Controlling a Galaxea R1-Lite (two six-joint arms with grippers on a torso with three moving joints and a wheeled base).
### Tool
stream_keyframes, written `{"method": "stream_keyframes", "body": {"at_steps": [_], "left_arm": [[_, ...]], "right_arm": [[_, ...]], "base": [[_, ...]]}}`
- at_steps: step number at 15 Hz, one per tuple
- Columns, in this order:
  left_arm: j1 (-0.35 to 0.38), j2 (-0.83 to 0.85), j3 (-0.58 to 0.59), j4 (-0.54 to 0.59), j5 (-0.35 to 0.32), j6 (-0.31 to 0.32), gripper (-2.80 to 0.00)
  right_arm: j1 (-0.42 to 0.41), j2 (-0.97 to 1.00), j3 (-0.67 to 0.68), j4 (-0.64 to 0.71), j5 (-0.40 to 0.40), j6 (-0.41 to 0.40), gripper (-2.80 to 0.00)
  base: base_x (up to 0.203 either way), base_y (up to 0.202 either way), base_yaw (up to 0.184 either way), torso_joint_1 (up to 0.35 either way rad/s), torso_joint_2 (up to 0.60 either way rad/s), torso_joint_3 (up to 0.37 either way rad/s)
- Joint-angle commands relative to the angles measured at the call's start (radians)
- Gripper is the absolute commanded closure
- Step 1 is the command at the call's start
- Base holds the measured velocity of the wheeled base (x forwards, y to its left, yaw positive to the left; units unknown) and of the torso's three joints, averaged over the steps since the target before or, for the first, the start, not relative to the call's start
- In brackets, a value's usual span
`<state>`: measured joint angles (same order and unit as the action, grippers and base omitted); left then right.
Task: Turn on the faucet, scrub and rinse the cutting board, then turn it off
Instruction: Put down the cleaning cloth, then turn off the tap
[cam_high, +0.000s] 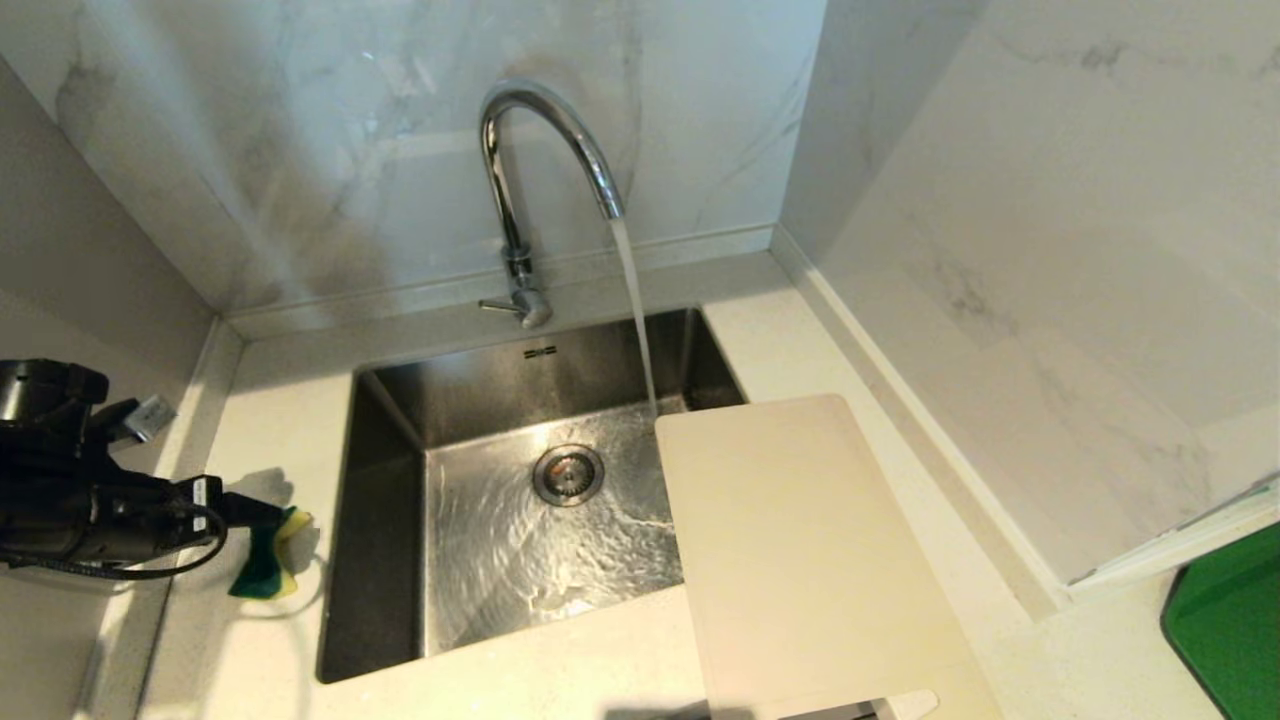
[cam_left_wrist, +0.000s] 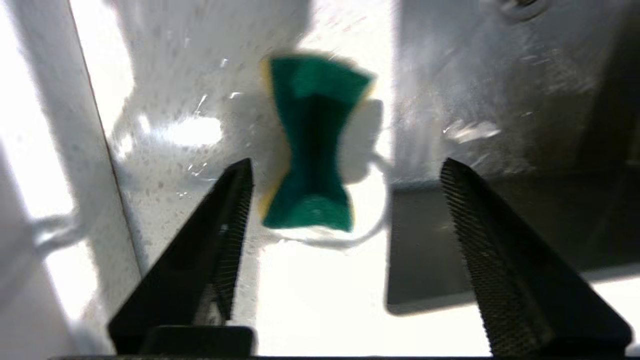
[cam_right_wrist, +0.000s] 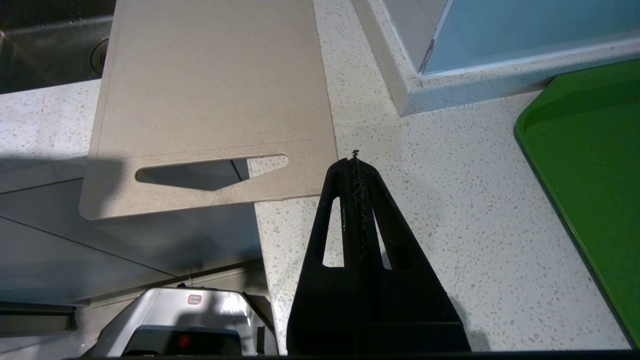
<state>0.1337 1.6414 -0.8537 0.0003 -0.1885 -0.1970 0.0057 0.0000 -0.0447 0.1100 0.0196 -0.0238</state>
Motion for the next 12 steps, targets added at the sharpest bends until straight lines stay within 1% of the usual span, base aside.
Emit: {"method": "stream_keyframes", "body": {"at_steps": [1,3,4,5,6,8,12], "left_arm": [[-0.026,-0.096,-0.012,0.009,-0.003,-0.005,-2.80],[-0.061,-0.117,-0.038,0.012,-0.003,-0.026,-2.80],[-0.085,-0.120,-0.060,0.012,-0.003,-0.057,-2.18],[-0.114,-0.121,-0.084,0.012,0.000,-0.098,0.00],[-0.145,-0.120,-0.117,0.012,0.004,-0.144,0.00],[-0.188,-0.114,-0.177,0.011,0.006,-0.210,0.00],[-0.279,-0.091,-0.356,0.001,0.002,-0.433,0.00]], "right_arm": [[0.000,0.000,0.000,0.000,0.000,-0.001,0.00],[0.000,0.000,0.000,0.000,0.000,-0.001,0.00],[0.000,0.000,0.000,0.000,0.000,-0.001,0.00],[0.000,0.000,0.000,0.000,0.000,-0.001,0.00],[0.000,0.000,0.000,0.000,0.000,-0.001,0.00],[0.000,0.000,0.000,0.000,0.000,-0.001,0.00],[0.000,0.000,0.000,0.000,0.000,-0.001,0.00]], "base": [[0.000,0.000,0.000,0.000,0.00,0.000],[0.000,0.000,0.000,0.000,0.00,0.000],[0.000,0.000,0.000,0.000,0.00,0.000],[0.000,0.000,0.000,0.000,0.00,0.000],[0.000,0.000,0.000,0.000,0.00,0.000],[0.000,0.000,0.000,0.000,0.00,0.000],[0.000,0.000,0.000,0.000,0.00,0.000]]}}
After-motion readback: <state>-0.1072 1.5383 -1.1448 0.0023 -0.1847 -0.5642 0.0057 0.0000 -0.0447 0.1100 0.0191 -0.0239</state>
